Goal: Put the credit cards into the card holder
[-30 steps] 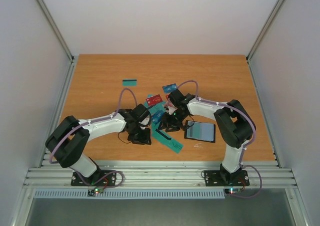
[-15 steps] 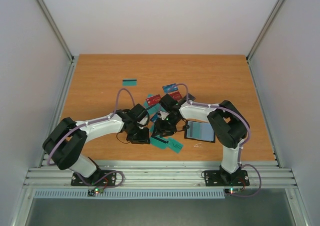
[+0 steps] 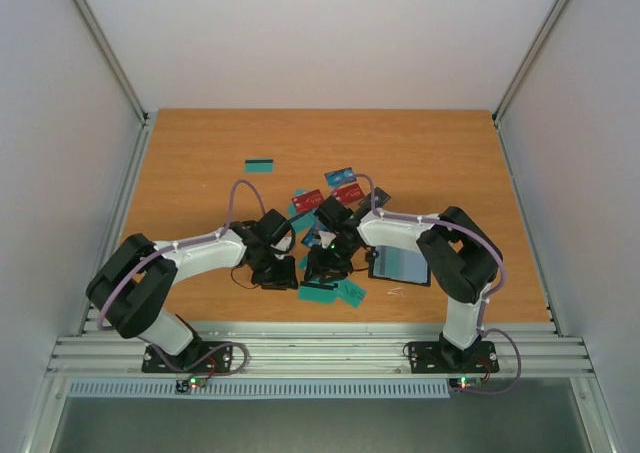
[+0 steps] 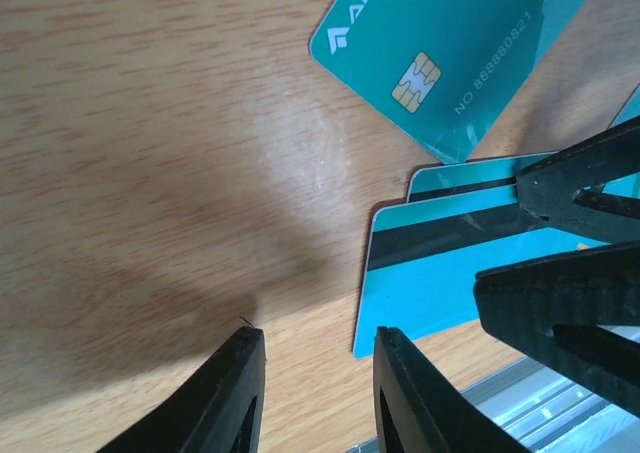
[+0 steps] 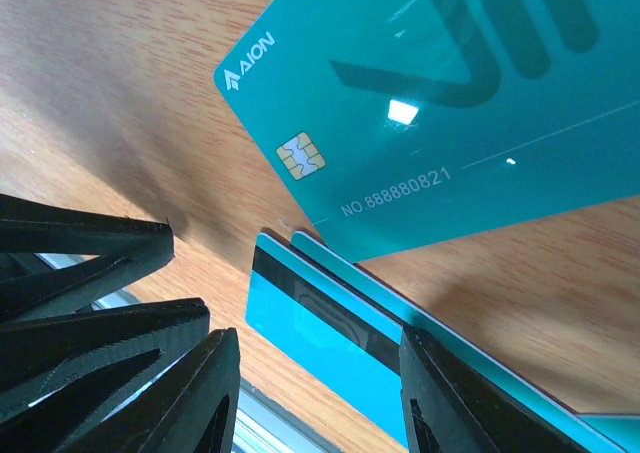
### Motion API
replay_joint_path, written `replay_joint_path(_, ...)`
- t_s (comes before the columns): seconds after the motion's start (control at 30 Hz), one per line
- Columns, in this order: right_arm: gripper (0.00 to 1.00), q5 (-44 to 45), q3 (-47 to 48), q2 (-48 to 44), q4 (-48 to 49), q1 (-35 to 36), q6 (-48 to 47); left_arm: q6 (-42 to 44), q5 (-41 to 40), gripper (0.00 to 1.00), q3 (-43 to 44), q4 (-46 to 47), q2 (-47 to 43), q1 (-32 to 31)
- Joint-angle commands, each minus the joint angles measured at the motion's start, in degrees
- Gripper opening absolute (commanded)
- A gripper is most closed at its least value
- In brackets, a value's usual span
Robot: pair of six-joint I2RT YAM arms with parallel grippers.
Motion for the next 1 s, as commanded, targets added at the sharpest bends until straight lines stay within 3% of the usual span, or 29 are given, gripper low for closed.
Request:
replay_joint_path(0.0, 0.46, 1.51, 0.07, -1.54, -1.38, 1.07, 0.8, 1.48, -0.23, 0.31, -1.08, 1.23, -0.74, 0.15)
replay_joint_path(0.97, 0.46, 7.47, 8.34, 4.51, -9.6, 2.97, -4.03, 3.8, -2.28, 0.28, -4.36, -2.54, -9.26, 0.13)
